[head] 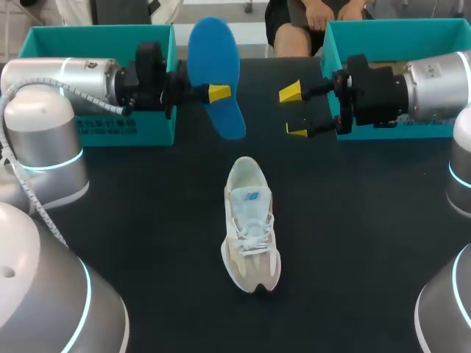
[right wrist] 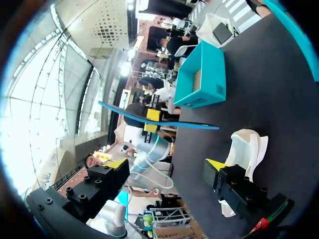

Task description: Take the shoe out of the shoebox, open the shoe tongue, remove and reinsert the insole, then place the shoe into the shoebox

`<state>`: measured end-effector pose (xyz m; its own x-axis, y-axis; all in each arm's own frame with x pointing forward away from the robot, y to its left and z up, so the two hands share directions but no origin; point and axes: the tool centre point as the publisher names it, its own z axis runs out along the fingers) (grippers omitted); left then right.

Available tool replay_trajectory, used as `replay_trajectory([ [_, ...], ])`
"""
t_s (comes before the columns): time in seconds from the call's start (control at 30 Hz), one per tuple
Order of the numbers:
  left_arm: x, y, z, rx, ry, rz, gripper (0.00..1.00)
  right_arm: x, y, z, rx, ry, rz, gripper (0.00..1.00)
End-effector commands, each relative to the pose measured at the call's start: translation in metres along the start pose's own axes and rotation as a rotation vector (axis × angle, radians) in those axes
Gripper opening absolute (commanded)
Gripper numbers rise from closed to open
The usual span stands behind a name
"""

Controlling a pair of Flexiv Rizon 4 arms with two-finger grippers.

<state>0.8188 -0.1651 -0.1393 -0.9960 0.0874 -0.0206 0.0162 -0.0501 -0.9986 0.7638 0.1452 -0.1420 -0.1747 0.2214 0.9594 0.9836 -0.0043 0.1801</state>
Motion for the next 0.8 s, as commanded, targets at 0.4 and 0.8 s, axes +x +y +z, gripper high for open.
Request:
replay_trajectory([
  [0.4, 0.005, -0.001, 0.000, -0.043, -0.117, 0.632, 0.00, 0.000, 0.000, 0.002, -0.002, 0.000, 0.000, 1.00],
  [0.8, -0.009, 0.015, -0.009, 0.021, -0.151, 1.107, 0.00, 0.000, 0.000, 0.002, -0.002, 0.000, 0.000, 1.00],
])
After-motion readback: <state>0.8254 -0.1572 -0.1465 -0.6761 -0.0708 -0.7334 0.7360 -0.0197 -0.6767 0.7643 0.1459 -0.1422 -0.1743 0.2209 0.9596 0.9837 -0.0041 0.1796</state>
